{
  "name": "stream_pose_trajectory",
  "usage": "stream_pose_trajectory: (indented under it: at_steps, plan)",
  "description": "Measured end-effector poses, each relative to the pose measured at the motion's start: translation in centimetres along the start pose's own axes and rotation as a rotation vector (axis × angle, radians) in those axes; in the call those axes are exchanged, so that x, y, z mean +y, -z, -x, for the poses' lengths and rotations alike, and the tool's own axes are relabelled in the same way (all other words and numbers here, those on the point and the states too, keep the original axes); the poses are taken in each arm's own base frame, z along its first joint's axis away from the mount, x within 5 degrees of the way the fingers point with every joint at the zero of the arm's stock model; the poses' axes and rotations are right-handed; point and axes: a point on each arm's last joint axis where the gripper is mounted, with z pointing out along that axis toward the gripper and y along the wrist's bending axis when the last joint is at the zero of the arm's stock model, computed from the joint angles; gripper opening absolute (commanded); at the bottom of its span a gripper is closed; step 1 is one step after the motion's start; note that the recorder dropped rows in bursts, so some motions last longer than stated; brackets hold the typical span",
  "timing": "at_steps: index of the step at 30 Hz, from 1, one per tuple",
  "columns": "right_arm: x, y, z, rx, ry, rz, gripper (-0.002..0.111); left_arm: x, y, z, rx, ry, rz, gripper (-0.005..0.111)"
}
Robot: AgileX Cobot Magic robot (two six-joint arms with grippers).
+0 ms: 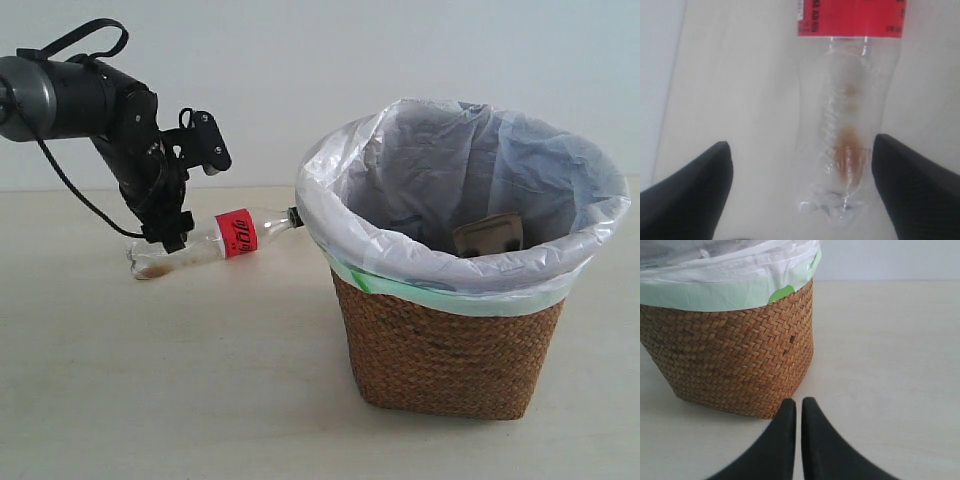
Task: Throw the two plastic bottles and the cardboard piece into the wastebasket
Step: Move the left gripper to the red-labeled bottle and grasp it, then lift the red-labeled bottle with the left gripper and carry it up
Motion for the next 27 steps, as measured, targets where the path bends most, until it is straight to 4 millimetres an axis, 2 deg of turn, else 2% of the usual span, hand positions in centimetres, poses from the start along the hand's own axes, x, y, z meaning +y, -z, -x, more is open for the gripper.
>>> stream_pose_trajectory:
  at_steps: [7, 14, 19, 22, 27]
  plan:
    - [0.0, 0.0, 0.0, 0.0, 0.0, 0.0, 0.0, -1.4, -2.8, -0.3, 0.047, -0.04, -0.051, 0.07]
    - [0.0, 0.0, 0.0, 0.0, 0.0, 0.0, 0.0, -1.7, -3.8, -0.3, 0.044, -0.067, -0.044, 0.07]
    - [0.0, 0.0, 0.0, 0.0, 0.0, 0.0, 0.0, -2.5, -5.6, -0.4, 0.048, -0.085, -0.06, 0.068]
    - [0.0, 0.0, 0.0, 0.0, 0.0, 0.0, 0.0, -2.6, -5.8, -0.4, 0.046, -0.091, -0.057, 0.064]
    - [0.0, 0.0, 0.0, 0.0, 0.0, 0.0, 0.0, -2.6, -6.0, -0.3, 0.044, -0.096, -0.054, 0.063]
